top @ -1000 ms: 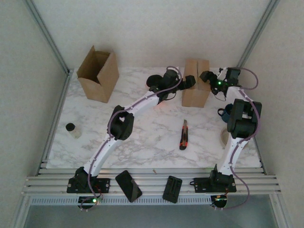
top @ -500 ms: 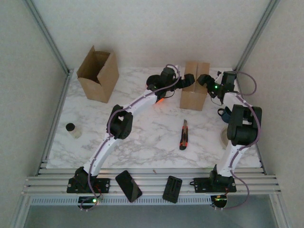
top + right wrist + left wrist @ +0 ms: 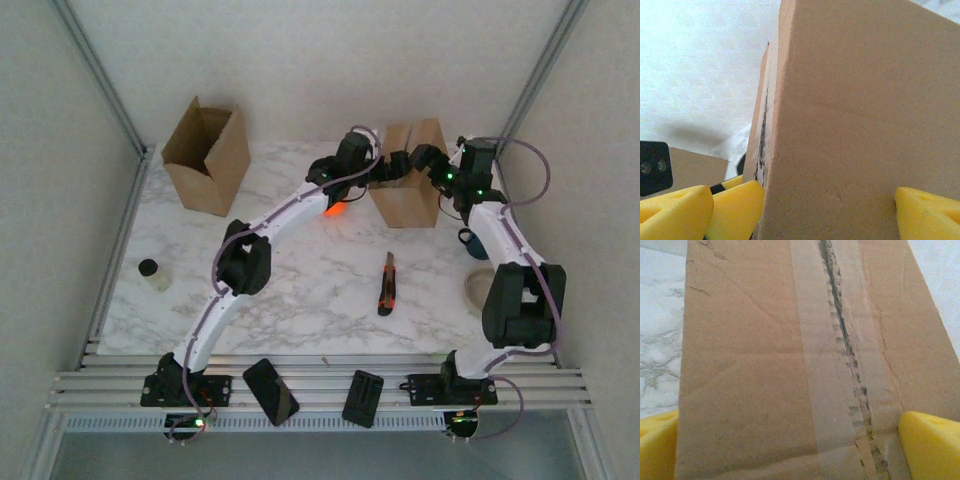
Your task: Unpack the express box
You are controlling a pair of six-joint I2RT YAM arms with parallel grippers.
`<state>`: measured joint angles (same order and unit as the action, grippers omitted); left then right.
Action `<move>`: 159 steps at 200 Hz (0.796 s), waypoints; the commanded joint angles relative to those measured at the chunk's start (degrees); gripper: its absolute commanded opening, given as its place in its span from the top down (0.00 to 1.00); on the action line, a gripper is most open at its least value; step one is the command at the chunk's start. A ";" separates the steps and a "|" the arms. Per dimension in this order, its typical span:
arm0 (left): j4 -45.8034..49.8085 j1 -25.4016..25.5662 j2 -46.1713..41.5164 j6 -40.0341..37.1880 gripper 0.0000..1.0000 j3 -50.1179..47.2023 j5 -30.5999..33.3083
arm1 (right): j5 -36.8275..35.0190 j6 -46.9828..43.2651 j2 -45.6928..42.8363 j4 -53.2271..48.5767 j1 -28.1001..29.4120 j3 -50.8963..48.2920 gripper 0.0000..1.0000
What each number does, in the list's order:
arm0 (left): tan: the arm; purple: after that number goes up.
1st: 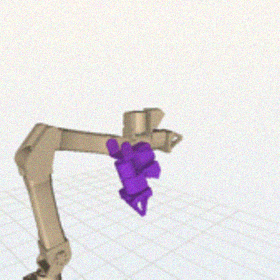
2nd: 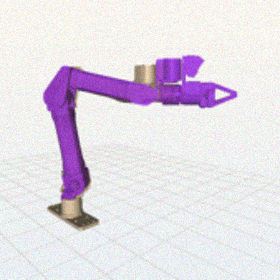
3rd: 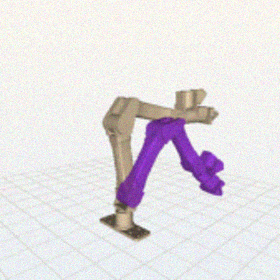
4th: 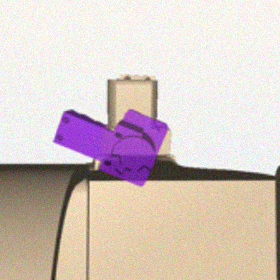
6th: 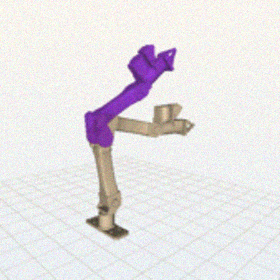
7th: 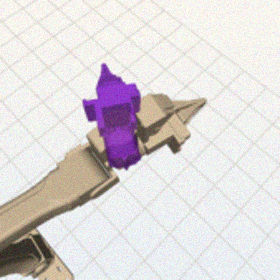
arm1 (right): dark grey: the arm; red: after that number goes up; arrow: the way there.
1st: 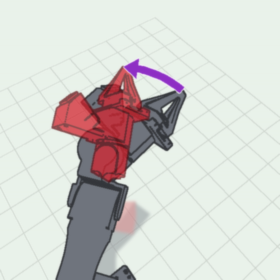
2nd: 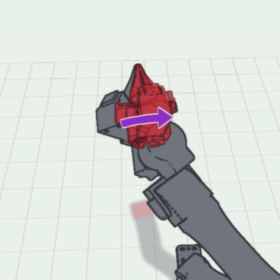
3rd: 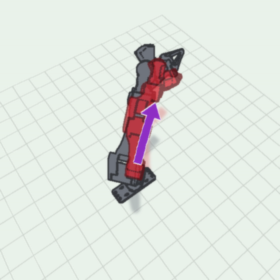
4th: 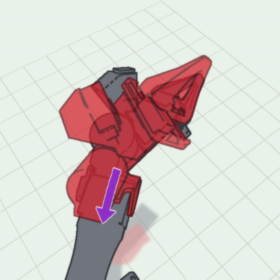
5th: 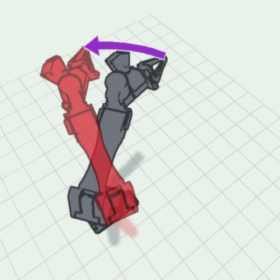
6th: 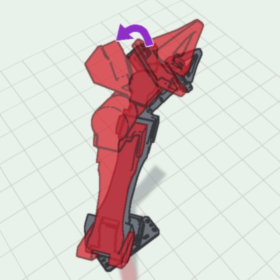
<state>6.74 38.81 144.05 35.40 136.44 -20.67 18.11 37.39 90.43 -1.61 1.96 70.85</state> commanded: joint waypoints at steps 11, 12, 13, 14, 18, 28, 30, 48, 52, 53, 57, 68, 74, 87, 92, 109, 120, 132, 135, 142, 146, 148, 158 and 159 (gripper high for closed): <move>-1.76 8.41 -7.04 -3.93 0.01 -2.47 -3.60 | 8.72 -0.03 -2.81 -2.74 7.70 -0.24 0.08; -1.74 8.44 -7.12 -3.93 0.01 -2.53 -3.60 | 8.62 -0.03 -2.81 -2.85 7.71 -0.30 0.08; -1.69 8.46 -7.16 -3.93 0.01 -2.64 -3.59 | 8.53 -0.03 -2.81 -2.86 7.75 -0.37 0.08; -1.63 8.51 -7.23 -3.93 0.01 -2.66 -3.59 | 8.48 0.01 -2.76 -2.87 7.78 -0.41 0.08; -1.50 8.63 -7.51 -3.90 0.01 -2.86 -3.59 | 8.44 0.24 -2.72 -2.88 7.85 -0.82 0.08; -0.83 8.96 -7.96 -4.09 0.02 -3.18 -3.74 | 8.39 1.04 -2.52 -2.42 7.91 -1.92 0.08; -0.65 9.04 -8.09 -4.12 0.02 -3.33 -3.76 | 8.40 1.16 -2.54 -2.26 7.98 -2.18 0.08; 0.60 9.81 -9.53 -4.78 0.03 -4.07 -3.41 | 8.86 2.57 -2.66 -0.68 8.46 -4.14 0.08; 0.79 10.07 -10.06 -5.00 0.03 -4.39 -3.27 | 8.76 2.76 -2.84 -0.32 8.75 -4.53 0.08; 0.84 10.11 -10.21 -5.04 0.03 -4.50 -3.25 | 8.77 2.81 -2.86 -0.24 8.80 -4.64 0.08; 1.09 10.42 -10.75 -5.19 0.03 -4.79 -2.97 | 8.74 3.00 -3.02 -0.08 9.10 -4.81 0.08; 2.30 11.08 -12.64 -5.82 0.03 -5.46 -1.85 | 8.63 3.04 -3.54 -0.44 10.00 -4.89 0.08; 3.16 11.56 -13.78 -6.27 0.03 -5.81 -0.99 | 8.37 2.96 -3.84 -0.80 10.69 -4.81 0.08; 5.56 12.44 -16.76 -7.02 0.03 -6.84 1.25 | 8.08 2.85 -4.60 -1.86 12.24 -4.30 0.08; 6.44 12.87 -18.18 -7.36 0.03 -7.54 2.19 | 7.93 2.86 -4.98 -2.22 12.92 -4.02 0.08; 8.78 14.11 -23.91 -7.69 0.03 -12.14 6.50 | 7.13 2.89 -6.16 -3.53 15.46 -3.10 0.08; 8.92 14.99 -28.47 -7.73 0.02 -16.94 8.98 | 6.69 3.15 -6.56 -4.06 17.29 -2.51 0.08; 7.75 15.79 -33.75 -7.26 0.01 -23.22 12.15 | 6.01 3.14 -6.63 -4.92 19.44 -1.63 0.08; 7.31 15.92 -34.83 -7.15 0.01 -24.55 12.75 | 5.54 3.13 -6.57 -5.35 19.93 -1.41 0.09; 6.30 16.03 -37.48 -6.61 0.00 -28.47 13.78 | 4.55 2.90 -6.63 -6.42 20.92 -0.78 0.08; 5.75 16.04 -38.76 -6.21 0.00 -30.43 14.45 | 3.91 2.59 -6.70 -6.89 21.34 -0.60 0.09; 5.50 16.04 -39.48 -6.17 0.00 -31.39 14.74 | 3.46 2.49 -6.83 -7.13 21.53 -0.55 0.09; 4.55 15.95 -41.90 -6.12 0.00 -35.17 16.45 | 1.25 2.02 -7.67 -8.42 22.00 -0.62 0.08; 4.61 15.95 -42.09 -6.13 0.00 -35.45 16.63 | 1.02 1.96 -7.74 -8.55 21.97 -0.62 0.08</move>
<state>22.37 42.54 110.28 33.06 106.74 5.80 14.61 42.63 80.64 -5.15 16.69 69.65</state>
